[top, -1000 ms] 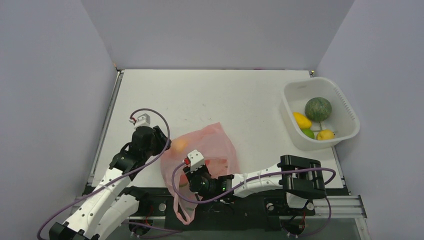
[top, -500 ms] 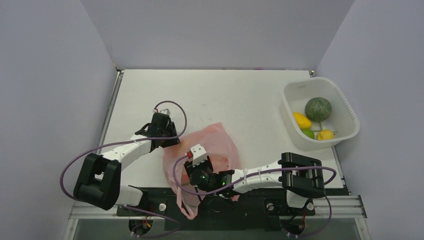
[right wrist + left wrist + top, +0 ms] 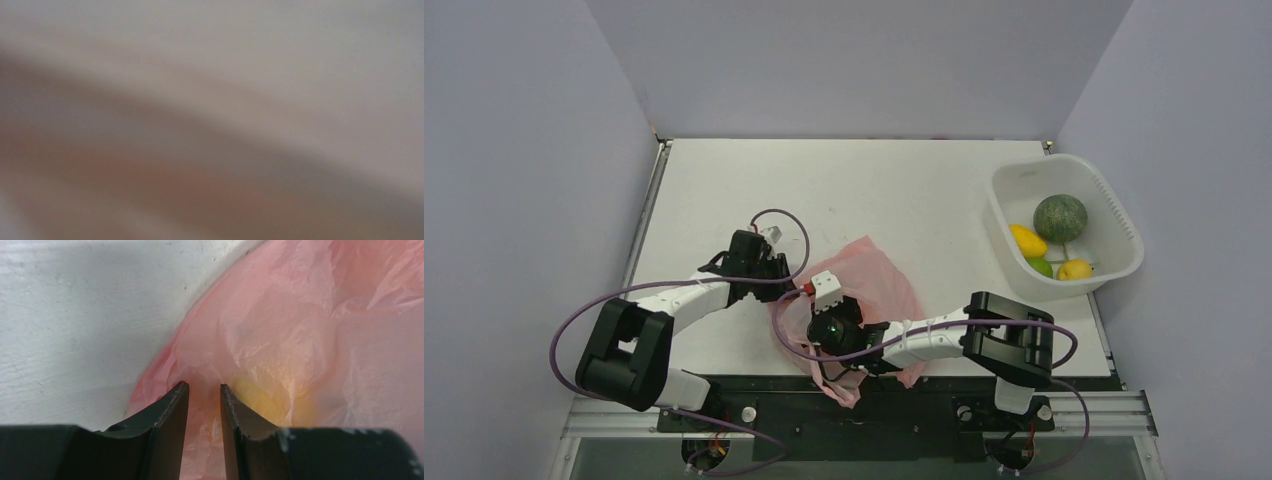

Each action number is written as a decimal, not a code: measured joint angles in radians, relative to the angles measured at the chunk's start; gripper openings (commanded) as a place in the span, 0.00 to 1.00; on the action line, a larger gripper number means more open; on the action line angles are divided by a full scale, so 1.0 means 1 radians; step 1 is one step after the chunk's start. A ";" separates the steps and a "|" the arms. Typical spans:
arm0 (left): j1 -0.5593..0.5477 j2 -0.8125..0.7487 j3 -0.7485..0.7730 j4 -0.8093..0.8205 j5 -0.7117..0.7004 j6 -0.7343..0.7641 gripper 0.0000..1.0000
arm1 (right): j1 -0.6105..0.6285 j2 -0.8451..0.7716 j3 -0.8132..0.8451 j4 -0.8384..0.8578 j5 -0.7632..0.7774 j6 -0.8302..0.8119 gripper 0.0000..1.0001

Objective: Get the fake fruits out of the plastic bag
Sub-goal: Take out the fake fruit from the plastic bag.

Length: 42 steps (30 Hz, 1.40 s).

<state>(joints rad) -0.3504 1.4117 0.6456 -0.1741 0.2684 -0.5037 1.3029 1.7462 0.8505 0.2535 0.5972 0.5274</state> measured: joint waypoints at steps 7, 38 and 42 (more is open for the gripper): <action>0.000 -0.001 -0.034 0.024 0.042 -0.004 0.26 | -0.020 0.101 0.044 0.006 -0.021 -0.020 0.78; 0.047 -0.070 -0.061 0.037 -0.026 -0.006 0.27 | 0.000 -0.360 -0.174 -0.161 -0.100 0.005 0.00; 0.051 -0.069 -0.036 -0.001 -0.021 0.011 0.33 | 0.000 -0.520 -0.237 -0.226 -0.183 0.006 0.00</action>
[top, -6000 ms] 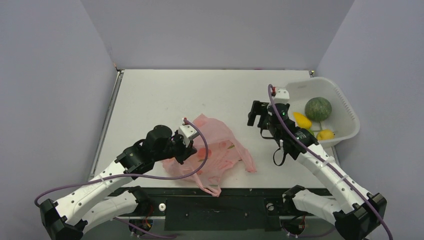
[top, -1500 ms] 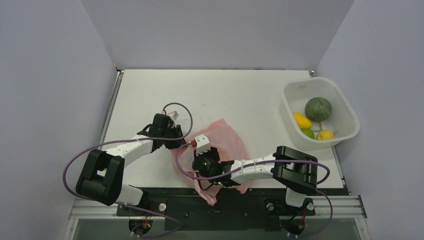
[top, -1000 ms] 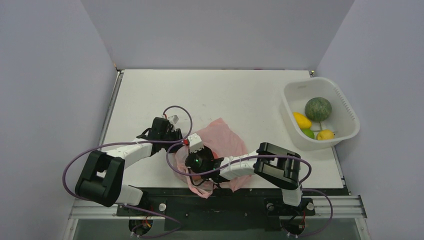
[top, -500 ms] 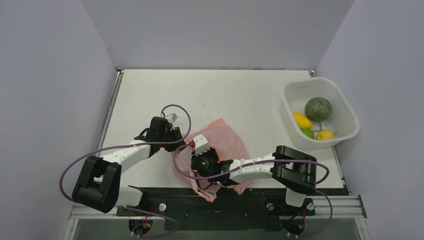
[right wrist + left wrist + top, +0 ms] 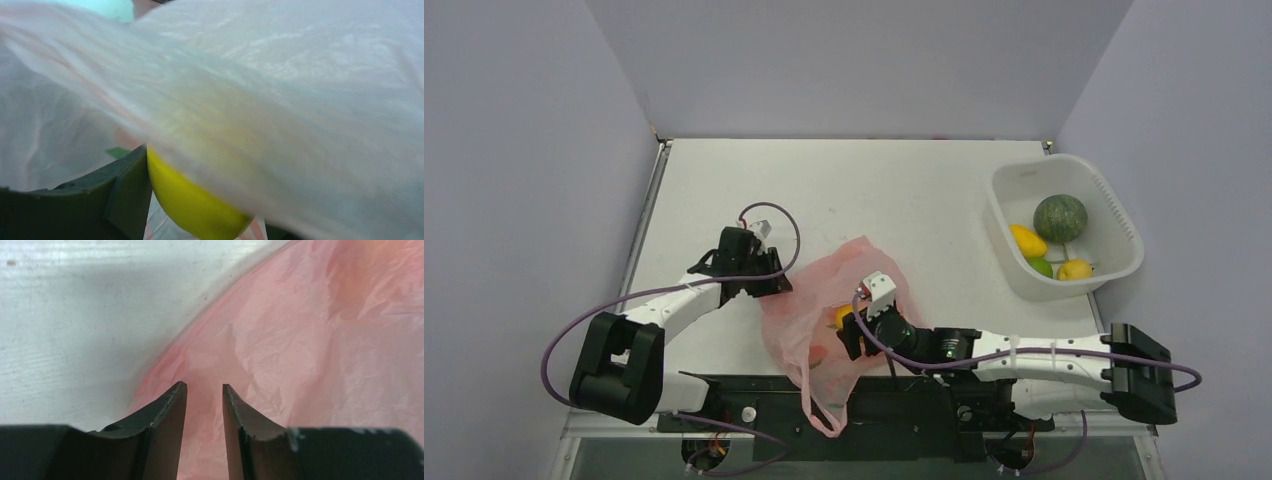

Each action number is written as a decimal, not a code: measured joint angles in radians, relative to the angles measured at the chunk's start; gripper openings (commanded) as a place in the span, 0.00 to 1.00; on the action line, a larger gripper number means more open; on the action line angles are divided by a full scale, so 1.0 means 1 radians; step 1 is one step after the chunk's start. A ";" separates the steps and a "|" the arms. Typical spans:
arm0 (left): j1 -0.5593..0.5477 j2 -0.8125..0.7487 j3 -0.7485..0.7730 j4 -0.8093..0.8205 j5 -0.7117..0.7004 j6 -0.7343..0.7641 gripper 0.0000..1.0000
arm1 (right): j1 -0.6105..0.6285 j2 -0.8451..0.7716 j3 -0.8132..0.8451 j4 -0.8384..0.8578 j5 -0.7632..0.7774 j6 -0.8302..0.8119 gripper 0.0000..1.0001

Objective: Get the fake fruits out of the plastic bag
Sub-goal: Take out the fake fruit from the plastic bag, then place the fake fruit in the bin.

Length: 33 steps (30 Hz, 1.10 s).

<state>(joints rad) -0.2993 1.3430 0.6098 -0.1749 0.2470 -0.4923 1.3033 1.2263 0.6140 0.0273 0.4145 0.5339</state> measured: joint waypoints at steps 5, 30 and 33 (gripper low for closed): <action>0.001 -0.003 0.125 -0.127 0.010 0.046 0.54 | 0.000 -0.230 -0.024 -0.100 -0.095 -0.006 0.00; 0.121 -0.159 0.766 -0.531 -0.096 0.319 0.61 | -0.217 -0.420 0.288 -0.483 0.021 -0.034 0.00; 0.104 -0.122 0.735 -0.477 -0.090 0.333 0.61 | -0.367 -0.418 0.288 -0.509 0.051 -0.011 0.00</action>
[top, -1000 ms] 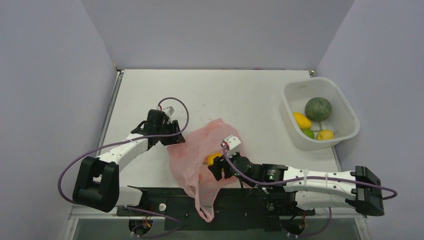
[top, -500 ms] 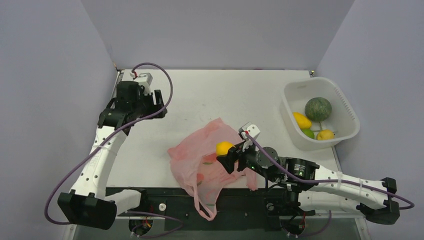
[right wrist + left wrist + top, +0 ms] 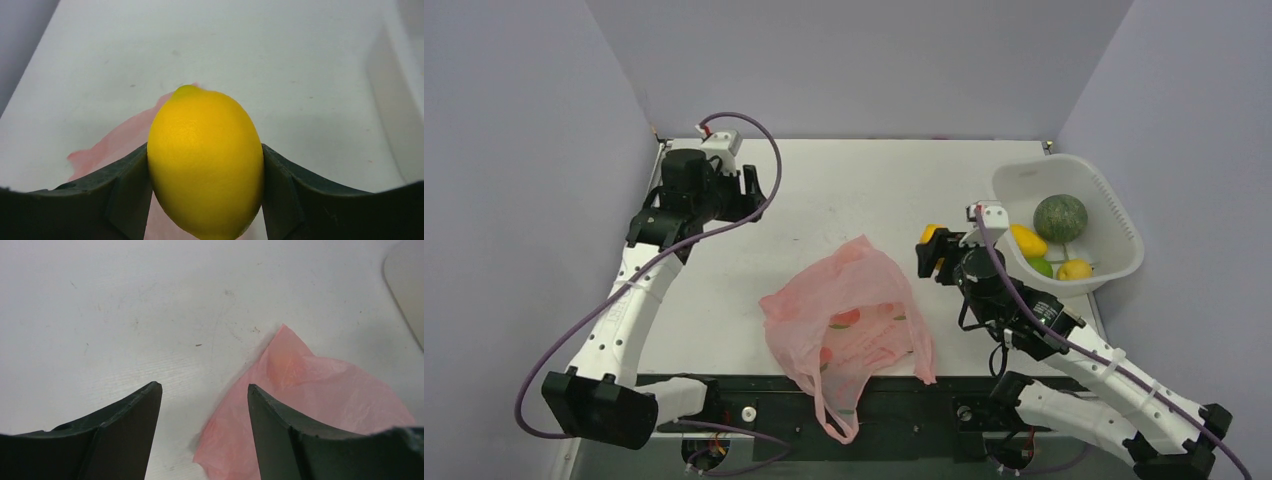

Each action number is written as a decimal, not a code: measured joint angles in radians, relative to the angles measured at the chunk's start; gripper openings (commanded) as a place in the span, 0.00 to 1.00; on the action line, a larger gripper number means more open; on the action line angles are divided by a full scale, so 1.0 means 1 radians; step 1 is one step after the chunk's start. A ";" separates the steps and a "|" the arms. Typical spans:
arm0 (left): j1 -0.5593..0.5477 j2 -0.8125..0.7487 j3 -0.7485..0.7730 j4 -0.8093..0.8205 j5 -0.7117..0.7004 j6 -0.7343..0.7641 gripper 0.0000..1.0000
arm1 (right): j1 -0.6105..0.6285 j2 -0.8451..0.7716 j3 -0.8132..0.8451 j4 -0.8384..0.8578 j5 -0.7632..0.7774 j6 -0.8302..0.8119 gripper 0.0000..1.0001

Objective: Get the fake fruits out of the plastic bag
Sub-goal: Place the fake fruit in the bin.

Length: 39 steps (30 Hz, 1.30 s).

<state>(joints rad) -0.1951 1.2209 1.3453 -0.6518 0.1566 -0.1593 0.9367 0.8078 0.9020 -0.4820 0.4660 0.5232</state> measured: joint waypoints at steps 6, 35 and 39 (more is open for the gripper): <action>-0.060 -0.003 -0.250 0.119 0.001 0.041 0.61 | -0.309 0.006 -0.003 -0.034 0.124 0.040 0.00; -0.105 -0.054 -0.336 0.269 0.137 0.107 0.61 | -0.992 0.303 -0.160 0.188 -0.035 0.056 0.84; -0.107 -0.050 -0.336 0.269 0.144 0.115 0.61 | -0.848 0.225 -0.158 0.170 -0.033 0.018 0.83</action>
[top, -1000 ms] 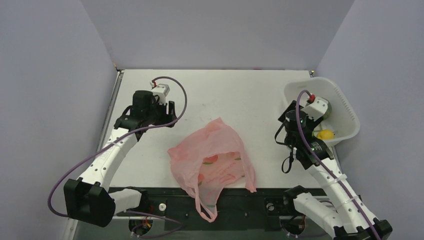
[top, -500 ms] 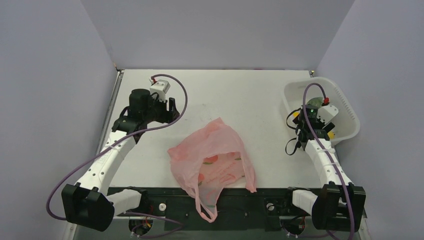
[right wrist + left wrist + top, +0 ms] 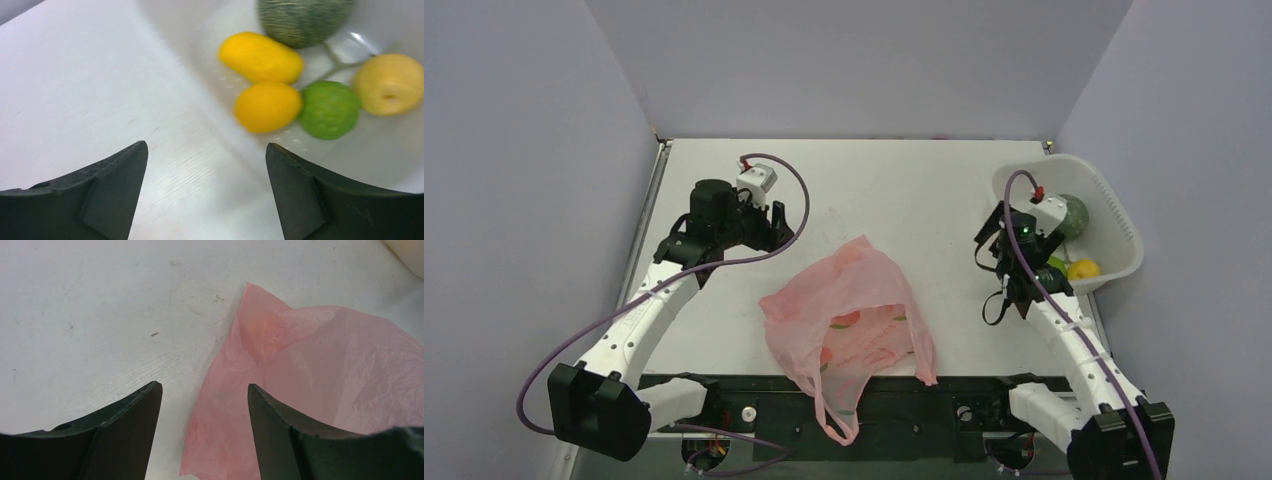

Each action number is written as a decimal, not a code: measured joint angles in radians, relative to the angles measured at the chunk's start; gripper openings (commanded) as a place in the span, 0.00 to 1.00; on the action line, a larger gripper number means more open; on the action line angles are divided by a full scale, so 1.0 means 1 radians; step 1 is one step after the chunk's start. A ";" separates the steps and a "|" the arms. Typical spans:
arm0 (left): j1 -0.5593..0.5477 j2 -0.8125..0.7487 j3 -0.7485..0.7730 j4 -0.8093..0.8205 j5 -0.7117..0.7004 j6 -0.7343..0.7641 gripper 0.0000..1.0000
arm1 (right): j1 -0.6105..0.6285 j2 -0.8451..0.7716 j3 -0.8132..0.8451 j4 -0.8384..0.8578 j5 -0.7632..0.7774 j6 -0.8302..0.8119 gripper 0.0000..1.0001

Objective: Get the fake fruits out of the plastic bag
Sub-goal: Place the fake fruit in the bin.

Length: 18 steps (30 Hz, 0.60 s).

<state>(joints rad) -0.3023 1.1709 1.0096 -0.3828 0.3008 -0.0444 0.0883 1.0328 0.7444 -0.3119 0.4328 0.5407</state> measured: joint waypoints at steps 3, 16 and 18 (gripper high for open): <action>0.000 0.014 0.000 0.000 0.000 0.001 0.61 | 0.186 -0.089 0.010 -0.018 -0.013 -0.035 0.82; -0.066 0.082 0.000 -0.001 -0.021 0.011 0.60 | 0.811 -0.342 0.080 -0.209 -0.299 -0.119 0.72; -0.080 0.101 0.000 -0.001 -0.025 0.013 0.60 | 0.890 -0.373 0.079 -0.219 -0.355 -0.116 0.68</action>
<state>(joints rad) -0.3824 1.2720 1.0096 -0.3840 0.2760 -0.0311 0.9779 0.6601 0.8230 -0.5304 0.0780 0.4248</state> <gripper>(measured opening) 0.606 0.725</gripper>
